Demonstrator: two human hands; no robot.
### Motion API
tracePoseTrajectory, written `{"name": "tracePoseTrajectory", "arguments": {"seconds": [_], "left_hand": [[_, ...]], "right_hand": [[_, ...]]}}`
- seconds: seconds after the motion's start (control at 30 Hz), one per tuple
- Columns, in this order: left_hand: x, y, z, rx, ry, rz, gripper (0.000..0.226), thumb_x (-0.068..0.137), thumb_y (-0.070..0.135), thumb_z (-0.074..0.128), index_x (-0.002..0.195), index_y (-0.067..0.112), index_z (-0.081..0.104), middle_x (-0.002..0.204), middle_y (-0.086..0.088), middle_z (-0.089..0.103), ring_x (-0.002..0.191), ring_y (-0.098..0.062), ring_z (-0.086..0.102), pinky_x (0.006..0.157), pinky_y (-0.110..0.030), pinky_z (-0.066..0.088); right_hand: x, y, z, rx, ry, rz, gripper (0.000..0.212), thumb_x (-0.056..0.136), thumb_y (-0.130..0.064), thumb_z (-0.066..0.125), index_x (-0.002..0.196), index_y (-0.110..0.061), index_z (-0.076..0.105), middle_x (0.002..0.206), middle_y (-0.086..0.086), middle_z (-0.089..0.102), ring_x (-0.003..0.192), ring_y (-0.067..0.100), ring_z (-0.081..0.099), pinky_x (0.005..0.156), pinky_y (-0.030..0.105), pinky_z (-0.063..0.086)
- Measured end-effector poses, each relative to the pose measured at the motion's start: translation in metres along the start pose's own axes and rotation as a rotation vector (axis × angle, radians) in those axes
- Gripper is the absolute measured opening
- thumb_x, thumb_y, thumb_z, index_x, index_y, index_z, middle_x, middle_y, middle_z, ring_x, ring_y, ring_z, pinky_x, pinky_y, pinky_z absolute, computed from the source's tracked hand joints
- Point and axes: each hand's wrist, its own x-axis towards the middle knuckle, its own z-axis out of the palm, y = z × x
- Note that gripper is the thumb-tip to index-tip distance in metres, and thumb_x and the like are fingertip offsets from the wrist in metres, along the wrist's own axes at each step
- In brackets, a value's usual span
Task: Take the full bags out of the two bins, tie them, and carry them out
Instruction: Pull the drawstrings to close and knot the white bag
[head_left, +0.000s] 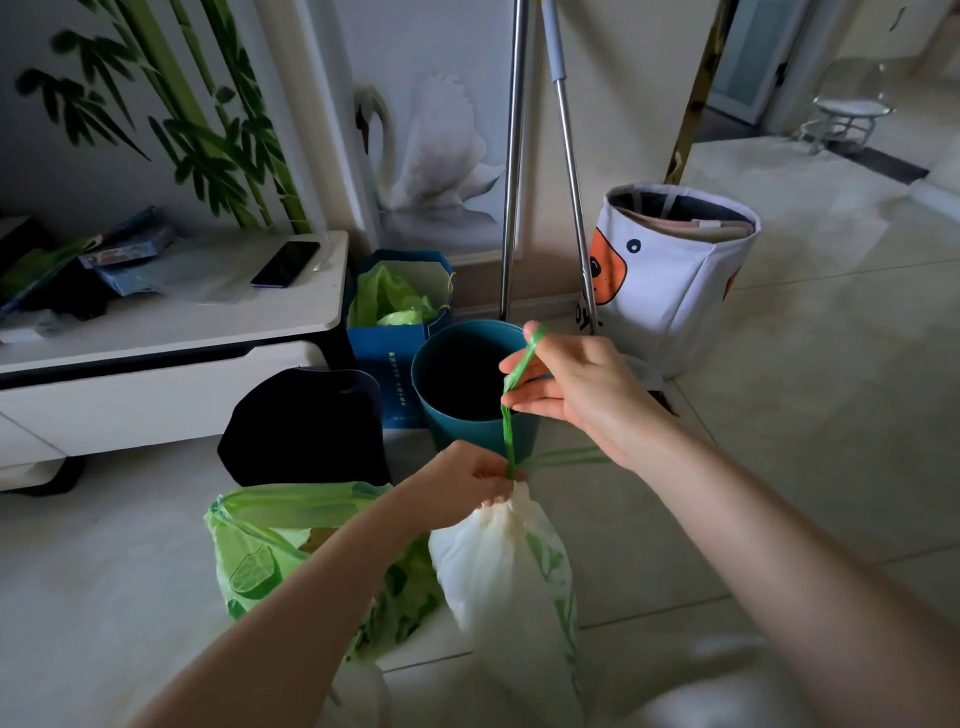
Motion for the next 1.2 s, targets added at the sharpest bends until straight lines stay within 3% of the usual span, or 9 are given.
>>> {"name": "tracePoseTrajectory", "arguments": {"seconds": [0.17,0.27,0.37,0.47,0.6,0.73,0.93,1.07,1.2], "left_hand": [[-0.002,-0.002,0.004,-0.007,-0.062,0.028,0.019,0.086,0.025,0.064,0.096,0.014,0.075,0.073,0.003,0.067,0.067,-0.007,0.058,0.073,-0.025,0.050],[0.002,-0.005,0.003,-0.061,-0.045,-0.005,0.023,0.087,0.025,0.063,0.093,0.006,0.075,0.072,0.001,0.067,0.068,-0.010,0.059,0.073,-0.028,0.052],[0.004,-0.009,0.000,-0.132,-0.063,-0.064,0.023,0.089,0.024,0.062,0.094,0.005,0.074,0.076,0.002,0.069,0.070,-0.009,0.060,0.072,-0.025,0.053],[0.002,-0.012,-0.006,-0.214,-0.084,-0.090,0.020,0.091,0.024,0.059,0.091,0.011,0.074,0.080,0.000,0.071,0.069,-0.007,0.060,0.070,-0.021,0.051],[0.001,-0.023,-0.017,-0.382,-0.098,-0.155,0.021,0.094,0.022,0.056,0.092,0.011,0.074,0.089,-0.011,0.072,0.068,-0.012,0.059,0.071,-0.026,0.049],[0.001,-0.033,-0.024,-0.529,-0.094,-0.207,0.021,0.094,0.022,0.056,0.099,0.010,0.073,0.089,-0.008,0.072,0.072,-0.014,0.059,0.073,-0.028,0.048],[0.000,-0.037,-0.027,-0.645,-0.074,-0.242,0.016,0.091,0.018,0.060,0.093,0.013,0.075,0.086,-0.005,0.073,0.075,-0.014,0.060,0.073,-0.027,0.049],[-0.003,-0.036,-0.026,-0.614,-0.106,-0.219,0.014,0.090,0.016,0.061,0.088,0.016,0.076,0.083,-0.003,0.073,0.074,-0.013,0.061,0.074,-0.028,0.049],[-0.006,-0.035,-0.025,-0.590,-0.111,-0.176,0.016,0.089,0.012,0.062,0.083,0.019,0.076,0.082,-0.002,0.073,0.076,-0.013,0.062,0.076,-0.028,0.050]], "right_hand": [[0.008,0.010,0.003,0.049,-0.059,-0.013,0.016,0.092,-0.006,0.056,0.099,0.002,0.067,0.093,0.020,0.071,0.088,0.031,0.072,0.082,0.036,0.059],[0.014,0.017,-0.004,-0.019,-0.131,-0.035,0.031,0.088,-0.007,0.062,0.119,-0.012,0.059,0.102,0.013,0.072,0.093,0.023,0.072,0.084,0.036,0.057],[0.026,0.038,-0.013,-0.538,-0.101,-0.107,0.057,0.084,-0.021,0.068,0.134,-0.028,0.043,0.095,-0.002,0.071,0.088,0.014,0.069,0.087,0.035,0.054],[0.030,0.057,-0.016,-0.908,-0.239,-0.021,0.042,0.084,-0.037,0.065,0.123,-0.023,0.056,0.096,-0.003,0.071,0.091,0.013,0.066,0.086,0.032,0.051],[0.026,0.061,-0.017,-0.910,-0.415,0.013,0.011,0.090,-0.021,0.059,0.093,-0.017,0.069,0.060,-0.006,0.066,0.053,0.003,0.061,0.056,0.023,0.049],[0.030,0.055,-0.025,-0.943,-0.388,-0.019,0.016,0.089,-0.020,0.059,0.083,-0.027,0.072,0.054,-0.011,0.062,0.052,0.004,0.053,0.058,0.026,0.046],[0.024,0.060,-0.027,-0.861,-0.631,0.419,0.028,0.094,-0.037,0.051,0.089,-0.021,0.073,0.080,-0.010,0.073,0.073,0.005,0.065,0.075,0.027,0.051],[0.034,0.078,-0.020,-0.833,-0.400,0.156,0.017,0.092,-0.022,0.057,0.102,-0.015,0.069,0.082,-0.002,0.069,0.068,0.008,0.062,0.054,0.013,0.045],[0.037,0.086,-0.002,-0.732,-0.483,0.082,0.029,0.085,-0.003,0.061,0.110,-0.016,0.066,0.092,-0.002,0.069,0.078,0.010,0.063,0.065,0.024,0.054]]}}
